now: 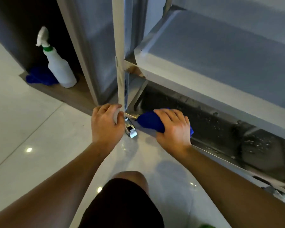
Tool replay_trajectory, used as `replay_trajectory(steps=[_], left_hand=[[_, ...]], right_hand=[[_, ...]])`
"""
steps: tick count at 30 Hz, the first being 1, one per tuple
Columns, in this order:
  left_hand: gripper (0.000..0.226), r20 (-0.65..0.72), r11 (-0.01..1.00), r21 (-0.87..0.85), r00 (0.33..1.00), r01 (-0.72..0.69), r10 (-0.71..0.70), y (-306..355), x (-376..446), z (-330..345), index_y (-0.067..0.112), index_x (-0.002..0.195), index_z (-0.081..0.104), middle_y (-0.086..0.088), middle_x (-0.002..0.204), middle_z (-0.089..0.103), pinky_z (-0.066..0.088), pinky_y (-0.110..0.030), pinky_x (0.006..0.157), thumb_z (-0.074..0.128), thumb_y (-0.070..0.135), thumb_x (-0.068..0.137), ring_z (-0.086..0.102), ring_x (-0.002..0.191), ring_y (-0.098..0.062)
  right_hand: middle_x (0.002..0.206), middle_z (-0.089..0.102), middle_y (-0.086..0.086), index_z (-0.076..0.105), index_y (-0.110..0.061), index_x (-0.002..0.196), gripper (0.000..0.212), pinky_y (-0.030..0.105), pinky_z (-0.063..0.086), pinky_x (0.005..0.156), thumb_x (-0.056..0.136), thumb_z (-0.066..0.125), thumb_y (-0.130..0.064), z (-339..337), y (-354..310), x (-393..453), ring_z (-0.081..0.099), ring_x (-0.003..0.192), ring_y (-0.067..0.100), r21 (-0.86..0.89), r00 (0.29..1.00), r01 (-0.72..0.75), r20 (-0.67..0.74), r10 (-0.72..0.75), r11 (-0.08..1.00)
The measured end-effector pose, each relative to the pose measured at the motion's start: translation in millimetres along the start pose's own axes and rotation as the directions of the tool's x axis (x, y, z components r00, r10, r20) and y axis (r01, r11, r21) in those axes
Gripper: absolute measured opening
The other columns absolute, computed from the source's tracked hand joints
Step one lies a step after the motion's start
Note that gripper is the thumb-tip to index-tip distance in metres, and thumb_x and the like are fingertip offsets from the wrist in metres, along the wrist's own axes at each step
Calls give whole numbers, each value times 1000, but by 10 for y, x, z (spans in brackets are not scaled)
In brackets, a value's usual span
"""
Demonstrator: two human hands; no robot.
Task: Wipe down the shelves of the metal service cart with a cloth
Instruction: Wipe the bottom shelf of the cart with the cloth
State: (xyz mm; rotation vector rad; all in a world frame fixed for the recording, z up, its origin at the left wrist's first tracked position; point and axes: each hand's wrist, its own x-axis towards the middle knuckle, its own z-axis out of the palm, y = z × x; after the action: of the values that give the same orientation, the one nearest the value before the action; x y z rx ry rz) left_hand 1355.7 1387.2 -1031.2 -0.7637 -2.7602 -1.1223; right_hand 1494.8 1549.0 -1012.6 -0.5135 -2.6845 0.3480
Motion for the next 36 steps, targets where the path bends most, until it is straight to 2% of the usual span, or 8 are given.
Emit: replay_trajectory(steps=[4,8,11,13,17,24,29,36], left_hand=[[29,105,995,-63,991,-72,79,40,3,279,18,122,64,-2,126,63,41,-39,101,61,29,95,46,121,-23],[31,97,984,-100,982,-150,160,156,178,513,19,125,62,-2,125,62,37,-29,96,55,30,97,50,119,-21],[33,121,978,-156,980,-139,159,173,355,747,21,127,59,-4,124,61,43,-26,89,49,34,98,57,111,-21],[34,119,978,-168,983,-120,141,143,431,869,21,129,58,-4,126,62,50,-31,92,49,35,99,58,111,-20],[40,164,983,-161,980,-86,112,132,611,1098,24,135,55,-4,130,61,50,-39,100,46,41,100,59,115,-22],[53,171,995,-98,985,25,-8,249,1050,1627,21,143,45,-6,139,55,36,-38,110,34,49,100,48,130,-24],[59,203,973,105,962,-206,182,210,967,1829,22,146,38,-5,151,44,17,-51,118,32,48,93,31,143,-28],[58,215,942,232,957,-244,195,215,938,1874,17,143,40,-7,152,42,16,-56,117,38,42,91,27,144,-28]], right_hand=[[126,64,15,53,-20,139,68,61,40,101,74,71,-14,125,180,252,52,118,45,-51,986,-128,98,132,991],[135,59,12,49,-25,143,68,59,37,107,79,69,-15,352,319,485,43,129,40,-117,966,-208,130,222,971],[148,47,6,39,-33,147,68,57,32,109,86,65,-52,623,406,474,35,135,36,-187,938,-255,190,289,949],[157,35,4,31,-36,150,75,61,27,110,86,43,-74,804,431,373,26,141,37,-232,909,-202,317,270,952],[168,7,0,15,-47,154,77,62,5,119,85,1,-78,1060,565,368,0,152,35,-243,891,-225,340,300,943],[168,3,-5,14,-47,155,80,59,-1,120,85,7,-84,1191,1161,999,-6,153,30,-249,900,-271,278,336,930],[166,17,-5,23,-48,152,80,56,8,120,82,10,-85,1313,1487,1477,7,152,29,-253,923,-257,222,315,933],[165,22,-5,30,-45,151,86,56,13,118,79,12,-88,1432,1632,1901,11,152,28,-229,941,-245,179,289,942]])
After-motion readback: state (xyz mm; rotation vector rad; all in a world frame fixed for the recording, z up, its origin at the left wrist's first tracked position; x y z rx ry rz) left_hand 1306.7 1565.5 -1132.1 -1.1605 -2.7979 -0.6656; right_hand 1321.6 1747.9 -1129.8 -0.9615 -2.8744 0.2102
